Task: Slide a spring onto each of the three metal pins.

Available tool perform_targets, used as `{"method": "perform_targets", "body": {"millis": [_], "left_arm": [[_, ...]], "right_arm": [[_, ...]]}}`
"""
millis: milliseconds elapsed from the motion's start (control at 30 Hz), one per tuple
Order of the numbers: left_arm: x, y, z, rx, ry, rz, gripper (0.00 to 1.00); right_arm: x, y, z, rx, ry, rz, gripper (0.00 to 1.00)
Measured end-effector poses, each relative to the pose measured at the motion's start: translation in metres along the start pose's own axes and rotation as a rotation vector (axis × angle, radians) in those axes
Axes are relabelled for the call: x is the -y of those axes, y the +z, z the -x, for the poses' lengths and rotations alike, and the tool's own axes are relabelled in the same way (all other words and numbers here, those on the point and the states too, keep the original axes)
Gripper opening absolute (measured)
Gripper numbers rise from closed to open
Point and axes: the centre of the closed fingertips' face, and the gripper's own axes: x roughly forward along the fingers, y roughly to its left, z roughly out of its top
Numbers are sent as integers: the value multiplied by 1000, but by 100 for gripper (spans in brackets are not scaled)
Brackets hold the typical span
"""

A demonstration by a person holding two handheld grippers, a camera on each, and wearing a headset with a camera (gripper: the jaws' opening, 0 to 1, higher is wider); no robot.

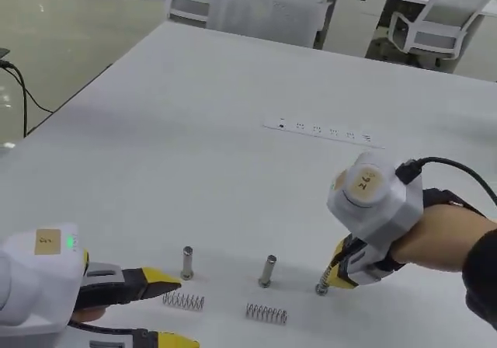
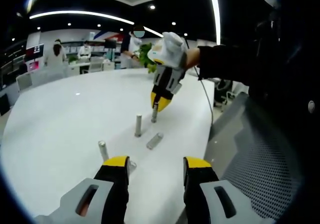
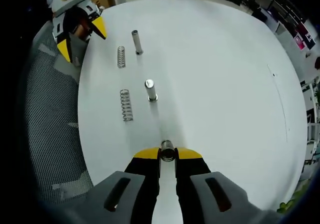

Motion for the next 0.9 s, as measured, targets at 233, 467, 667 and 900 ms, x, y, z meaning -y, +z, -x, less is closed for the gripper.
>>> {"method": "perform_targets", "body": {"millis": [233, 467, 667, 900], "left_arm": [[0, -1, 0, -3, 1, 0, 37], [0, -1, 1, -6, 2, -1, 37], [0, -2, 1, -9, 0, -3, 37], [0, -2, 1, -10, 0, -3, 37]], "right_arm": [[0, -1, -5, 2, -2, -11, 8], [1, -4, -10, -10, -7, -16, 8], [1, -3, -9, 3, -5, -21, 8], [2, -2, -11, 8, -14, -9, 14]]}}
